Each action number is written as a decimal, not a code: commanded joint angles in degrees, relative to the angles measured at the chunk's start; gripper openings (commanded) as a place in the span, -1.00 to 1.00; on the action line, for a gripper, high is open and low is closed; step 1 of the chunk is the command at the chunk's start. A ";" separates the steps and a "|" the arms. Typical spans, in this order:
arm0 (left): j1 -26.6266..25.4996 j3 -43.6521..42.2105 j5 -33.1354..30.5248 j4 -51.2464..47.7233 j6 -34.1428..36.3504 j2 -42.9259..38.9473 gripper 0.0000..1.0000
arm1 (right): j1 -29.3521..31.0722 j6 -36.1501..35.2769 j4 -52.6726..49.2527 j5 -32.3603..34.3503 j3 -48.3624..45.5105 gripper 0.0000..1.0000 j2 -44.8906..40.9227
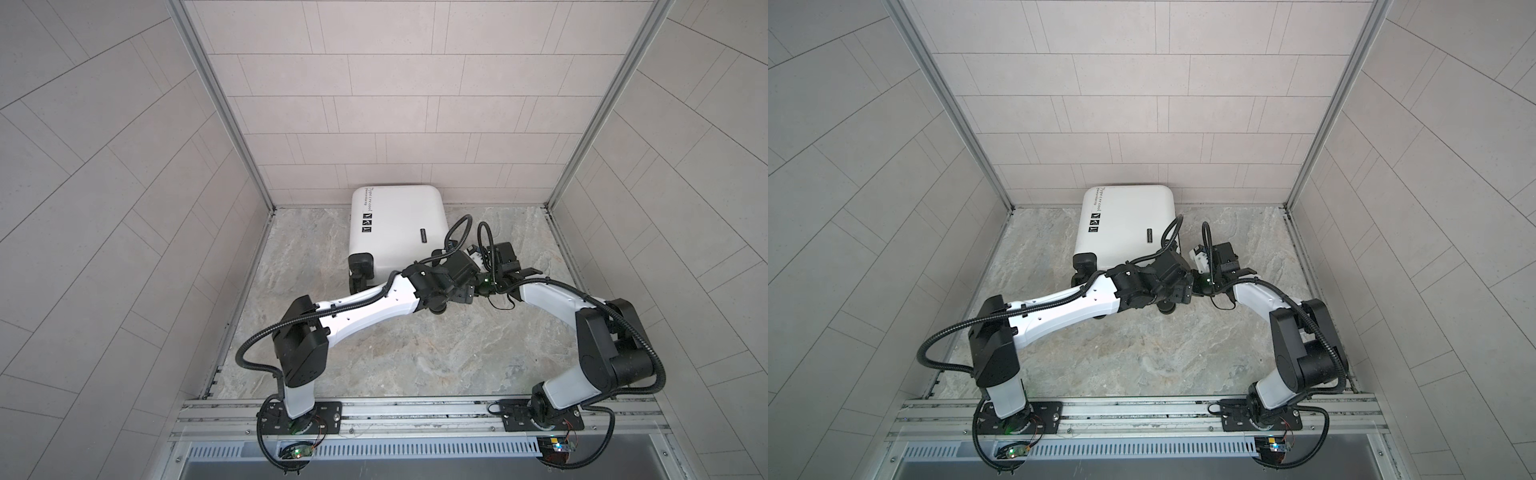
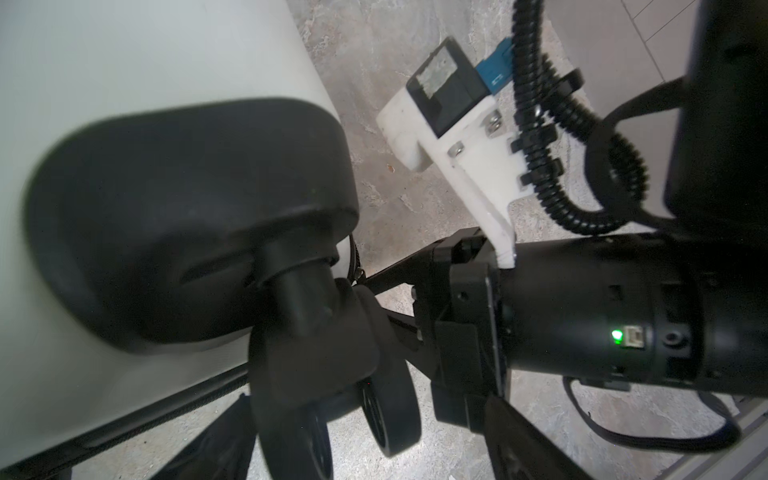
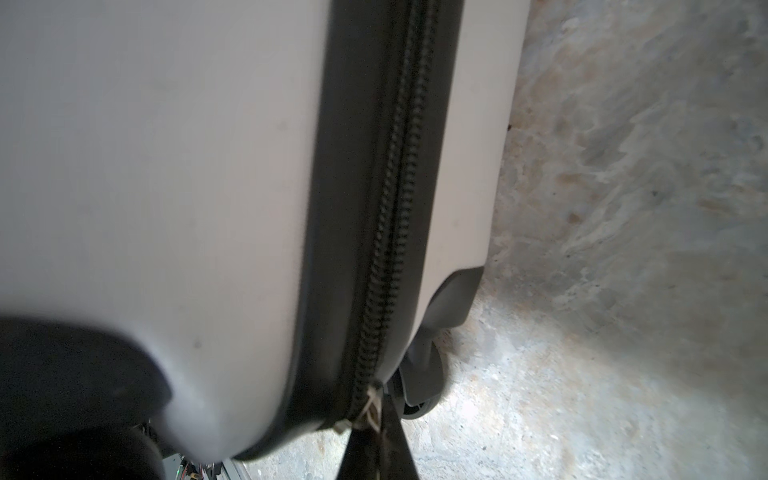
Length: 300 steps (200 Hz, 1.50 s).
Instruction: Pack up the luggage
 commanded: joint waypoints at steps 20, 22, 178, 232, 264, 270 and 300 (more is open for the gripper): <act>-0.18 0.91 -2.48 1.78 -1.71 1.27 0.61 | -1.57 1.32 4.17 6.47 -1.24 -1.00 3.17; -0.24 0.82 -2.58 1.91 -1.70 1.22 0.59 | -1.59 1.26 4.20 6.45 -1.26 -1.00 3.21; 0.35 -3.27 -2.78 1.36 0.32 -1.23 -1.00 | -2.47 0.98 2.42 7.33 0.16 -1.00 2.40; 0.36 -2.30 1.37 -4.85 3.18 -4.40 -1.00 | -2.43 -2.56 -4.61 10.63 3.62 -1.00 0.27; 0.31 -5.22 3.59 -5.16 3.16 -7.72 -1.00 | -2.43 -3.94 -7.34 11.78 5.28 -1.00 0.15; 0.22 -5.62 4.04 -5.12 3.23 -8.33 -1.00 | -2.32 -4.03 -7.54 11.83 5.53 -1.00 0.23; 0.12 -7.69 5.38 -5.06 3.27 -10.80 -1.00 | -2.13 -4.40 -8.94 12.39 7.24 -1.00 0.85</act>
